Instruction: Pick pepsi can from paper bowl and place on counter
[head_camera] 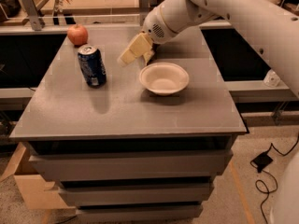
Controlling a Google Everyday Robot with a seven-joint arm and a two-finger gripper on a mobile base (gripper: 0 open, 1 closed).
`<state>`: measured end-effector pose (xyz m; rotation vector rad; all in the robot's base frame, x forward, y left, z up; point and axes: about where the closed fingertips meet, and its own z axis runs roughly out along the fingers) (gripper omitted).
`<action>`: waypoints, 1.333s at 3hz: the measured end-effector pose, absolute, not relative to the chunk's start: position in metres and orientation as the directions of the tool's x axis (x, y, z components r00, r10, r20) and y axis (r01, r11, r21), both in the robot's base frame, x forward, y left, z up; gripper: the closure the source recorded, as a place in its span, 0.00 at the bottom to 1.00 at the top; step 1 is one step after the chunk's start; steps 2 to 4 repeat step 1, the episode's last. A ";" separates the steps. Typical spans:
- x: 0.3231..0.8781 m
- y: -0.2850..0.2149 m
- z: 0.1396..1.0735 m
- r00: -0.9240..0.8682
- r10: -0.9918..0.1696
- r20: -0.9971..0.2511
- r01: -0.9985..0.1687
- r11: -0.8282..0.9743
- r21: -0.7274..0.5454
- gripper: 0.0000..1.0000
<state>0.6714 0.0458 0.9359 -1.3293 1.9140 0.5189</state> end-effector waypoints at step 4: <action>0.677 -0.018 0.941 -0.256 -0.610 -0.750 -0.874 0.478 -0.090 0.00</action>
Offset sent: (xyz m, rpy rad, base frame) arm 0.0000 0.0000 0.0000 0.0000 0.0000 0.0000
